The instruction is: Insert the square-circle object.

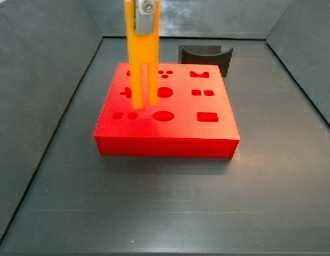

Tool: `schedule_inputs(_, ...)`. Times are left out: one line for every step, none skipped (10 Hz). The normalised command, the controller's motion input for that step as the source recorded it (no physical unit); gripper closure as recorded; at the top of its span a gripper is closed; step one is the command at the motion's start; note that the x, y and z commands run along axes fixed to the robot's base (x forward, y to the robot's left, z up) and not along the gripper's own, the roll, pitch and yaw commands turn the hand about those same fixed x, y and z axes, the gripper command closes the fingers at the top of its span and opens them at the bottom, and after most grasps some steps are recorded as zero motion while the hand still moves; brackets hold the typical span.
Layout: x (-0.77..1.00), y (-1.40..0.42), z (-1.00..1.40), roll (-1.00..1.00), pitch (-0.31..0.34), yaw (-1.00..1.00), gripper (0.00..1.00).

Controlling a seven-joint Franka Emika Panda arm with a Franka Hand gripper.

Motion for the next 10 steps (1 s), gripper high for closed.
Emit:
schedule_inputs(-0.11,0.00,0.00,0.03,0.119,-0.96,1.00)
schedule_inputs(-0.11,0.00,0.00,0.03,0.120,-0.97,1.00)
schedule_inputs(-0.11,0.00,0.00,0.03,0.121,-0.97,1.00)
schedule_inputs(-0.09,0.00,0.00,0.02,0.123,-0.97,1.00)
schedule_inputs(-0.08,0.00,0.00,0.00,0.129,-0.98,1.00)
schedule_inputs(-0.16,0.08,-0.12,-0.03,0.069,-0.65,1.00)
schedule_inputs(-0.28,0.05,-0.07,-0.13,-0.031,-0.04,1.00)
schedule_inputs(-0.09,0.01,-0.03,-0.11,0.000,0.01,1.00)
schedule_inputs(-0.04,0.00,-0.05,-0.02,-0.013,0.29,1.00)
schedule_inputs(-0.07,0.00,0.00,0.00,-0.059,0.41,1.00)
